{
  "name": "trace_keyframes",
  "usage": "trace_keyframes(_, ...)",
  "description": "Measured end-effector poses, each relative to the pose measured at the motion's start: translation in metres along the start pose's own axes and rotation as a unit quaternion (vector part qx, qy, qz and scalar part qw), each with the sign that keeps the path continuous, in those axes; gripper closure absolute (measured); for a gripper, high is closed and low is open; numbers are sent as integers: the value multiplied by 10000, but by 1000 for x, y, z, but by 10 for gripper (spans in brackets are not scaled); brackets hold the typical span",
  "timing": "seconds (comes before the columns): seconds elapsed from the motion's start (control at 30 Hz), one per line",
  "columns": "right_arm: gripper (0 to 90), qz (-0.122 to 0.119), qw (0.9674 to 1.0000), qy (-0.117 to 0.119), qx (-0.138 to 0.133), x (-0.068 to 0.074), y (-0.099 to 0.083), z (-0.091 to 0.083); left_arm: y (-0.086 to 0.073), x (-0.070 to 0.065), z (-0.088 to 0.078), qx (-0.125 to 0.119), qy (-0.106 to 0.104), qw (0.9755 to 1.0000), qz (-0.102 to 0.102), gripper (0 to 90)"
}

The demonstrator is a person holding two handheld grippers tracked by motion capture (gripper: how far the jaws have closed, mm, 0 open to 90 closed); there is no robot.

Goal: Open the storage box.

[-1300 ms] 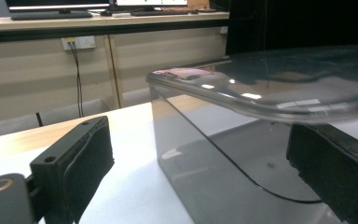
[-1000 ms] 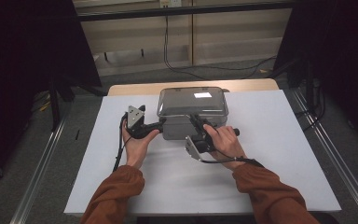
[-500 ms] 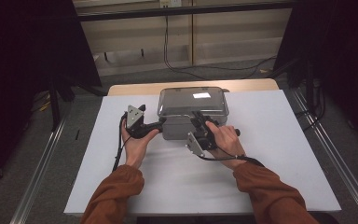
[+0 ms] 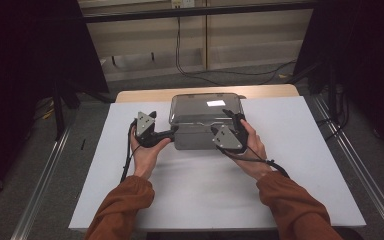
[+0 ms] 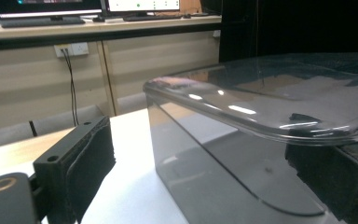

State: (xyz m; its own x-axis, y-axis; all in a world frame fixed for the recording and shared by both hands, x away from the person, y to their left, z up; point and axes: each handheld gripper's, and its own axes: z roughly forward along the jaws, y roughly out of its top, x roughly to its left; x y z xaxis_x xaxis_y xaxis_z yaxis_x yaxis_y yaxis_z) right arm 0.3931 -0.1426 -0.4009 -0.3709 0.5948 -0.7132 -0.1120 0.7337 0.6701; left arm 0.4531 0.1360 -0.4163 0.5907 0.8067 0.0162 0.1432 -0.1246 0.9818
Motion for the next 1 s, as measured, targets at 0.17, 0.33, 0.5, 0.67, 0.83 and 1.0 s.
trace_keyframes(0.17, 243, 597, 9981, 133, -104, -9, -10, -1, 7, -3, 1, -26, -82, 9999, 116, 79)
trace_keyframes(0.33, 211, 1272, 9915, 237, -162, -19, -22, -1, 7, -4, 2, -50, -102, 9999, 83, 80)
trace_keyframes(0.5, 188, 1924, 9804, 348, -254, -31, -33, 0, 7, -4, 2, -93, -109, 9999, 60, 80)
trace_keyframes(0.67, 191, 2162, 9750, 400, -322, -36, -38, 2, 7, -3, 3, -69, -131, 9998, 133, 83)
trace_keyframes(0.83, 194, 2412, 9687, 454, -359, -37, -43, 6, 5, -5, 6, -108, -199, 9997, 65, 88)
trace_keyframes(1.0, 196, 2431, 9685, 416, -351, -35, -45, 11, 7, -8, 9, -100, -262, 9995, 172, 83)
